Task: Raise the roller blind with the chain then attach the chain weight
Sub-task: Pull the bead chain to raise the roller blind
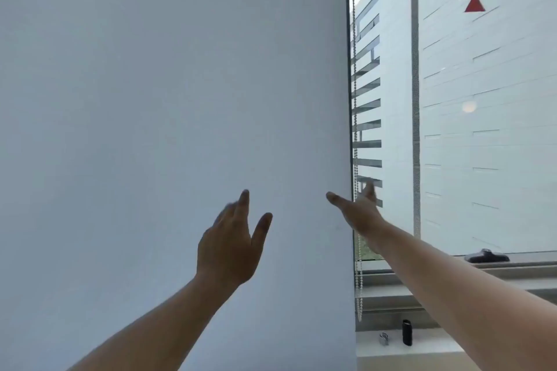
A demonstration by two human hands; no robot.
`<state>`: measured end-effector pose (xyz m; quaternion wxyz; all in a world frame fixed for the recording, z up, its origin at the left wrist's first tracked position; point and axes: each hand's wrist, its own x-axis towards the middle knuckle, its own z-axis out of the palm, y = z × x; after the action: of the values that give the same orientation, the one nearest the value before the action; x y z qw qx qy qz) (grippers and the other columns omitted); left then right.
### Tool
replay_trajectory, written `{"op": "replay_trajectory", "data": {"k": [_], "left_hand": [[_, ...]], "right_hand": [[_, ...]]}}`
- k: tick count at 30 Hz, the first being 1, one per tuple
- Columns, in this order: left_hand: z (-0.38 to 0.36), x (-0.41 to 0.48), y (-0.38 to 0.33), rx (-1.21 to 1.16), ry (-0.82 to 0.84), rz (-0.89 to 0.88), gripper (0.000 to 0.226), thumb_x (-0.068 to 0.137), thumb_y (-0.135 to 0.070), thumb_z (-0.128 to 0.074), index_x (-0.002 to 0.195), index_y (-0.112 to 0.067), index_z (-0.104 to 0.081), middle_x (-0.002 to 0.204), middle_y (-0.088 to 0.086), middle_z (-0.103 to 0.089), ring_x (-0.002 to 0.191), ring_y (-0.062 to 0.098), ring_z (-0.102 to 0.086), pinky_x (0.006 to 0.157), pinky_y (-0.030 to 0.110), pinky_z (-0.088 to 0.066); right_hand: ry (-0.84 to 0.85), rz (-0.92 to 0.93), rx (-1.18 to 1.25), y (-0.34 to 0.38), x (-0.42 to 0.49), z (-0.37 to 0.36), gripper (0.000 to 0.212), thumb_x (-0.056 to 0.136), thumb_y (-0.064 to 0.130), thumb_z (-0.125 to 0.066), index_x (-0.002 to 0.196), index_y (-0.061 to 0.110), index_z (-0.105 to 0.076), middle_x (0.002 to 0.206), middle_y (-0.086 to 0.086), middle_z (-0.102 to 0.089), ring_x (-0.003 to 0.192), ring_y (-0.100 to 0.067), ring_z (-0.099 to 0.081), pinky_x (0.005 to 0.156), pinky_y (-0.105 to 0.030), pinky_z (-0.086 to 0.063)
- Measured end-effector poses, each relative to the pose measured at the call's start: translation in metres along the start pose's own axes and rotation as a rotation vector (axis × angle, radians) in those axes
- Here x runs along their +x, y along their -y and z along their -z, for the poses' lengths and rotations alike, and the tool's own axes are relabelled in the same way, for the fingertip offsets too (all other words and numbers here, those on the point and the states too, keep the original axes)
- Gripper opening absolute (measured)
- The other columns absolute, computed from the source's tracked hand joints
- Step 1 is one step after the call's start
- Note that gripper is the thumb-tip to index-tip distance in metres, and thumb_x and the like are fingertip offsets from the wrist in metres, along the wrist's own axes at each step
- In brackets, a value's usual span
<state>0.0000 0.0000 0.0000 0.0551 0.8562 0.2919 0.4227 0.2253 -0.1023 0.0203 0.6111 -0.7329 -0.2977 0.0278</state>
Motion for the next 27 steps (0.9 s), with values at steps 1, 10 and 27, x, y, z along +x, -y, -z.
{"op": "replay_trajectory", "data": {"k": [1, 10, 27], "left_hand": [[-0.005, 0.0, -0.003, -0.071, 0.026, 0.09, 0.073, 0.095, -0.064, -0.02, 0.155, -0.023, -0.016, 0.156, -0.002, -0.038, 0.142, 0.019, -0.037, 0.108, 0.039, -0.037], [-0.04, 0.0, -0.028, -0.332, 0.21, 0.239, 0.069, 0.093, -0.067, -0.027, 0.146, -0.023, -0.035, 0.134, -0.002, -0.059, 0.123, 0.022, -0.054, 0.099, 0.04, -0.043], [0.001, 0.013, -0.127, -1.328, 0.371, 0.261, 0.047, 0.106, -0.036, -0.029, 0.102, -0.007, -0.066, 0.096, 0.009, -0.076, 0.086, 0.025, -0.073, 0.075, 0.036, -0.053]], "right_hand": [[0.043, -0.051, 0.059, -0.003, -0.002, 0.0, 0.112, 0.081, 0.051, -0.067, 0.15, 0.023, 0.017, 0.163, -0.001, 0.004, 0.149, -0.024, -0.009, 0.119, -0.043, -0.012], [0.298, -0.073, 0.283, -0.02, -0.025, -0.003, 0.036, 0.099, 0.039, -0.043, 0.117, 0.012, -0.059, 0.096, -0.004, -0.072, 0.077, -0.018, -0.065, 0.074, -0.034, -0.044], [0.403, 0.083, 0.687, -0.002, -0.125, -0.003, 0.036, 0.103, 0.028, -0.037, 0.07, 0.016, -0.049, 0.052, 0.0, -0.039, 0.044, -0.011, -0.029, 0.047, -0.025, -0.024]]}}
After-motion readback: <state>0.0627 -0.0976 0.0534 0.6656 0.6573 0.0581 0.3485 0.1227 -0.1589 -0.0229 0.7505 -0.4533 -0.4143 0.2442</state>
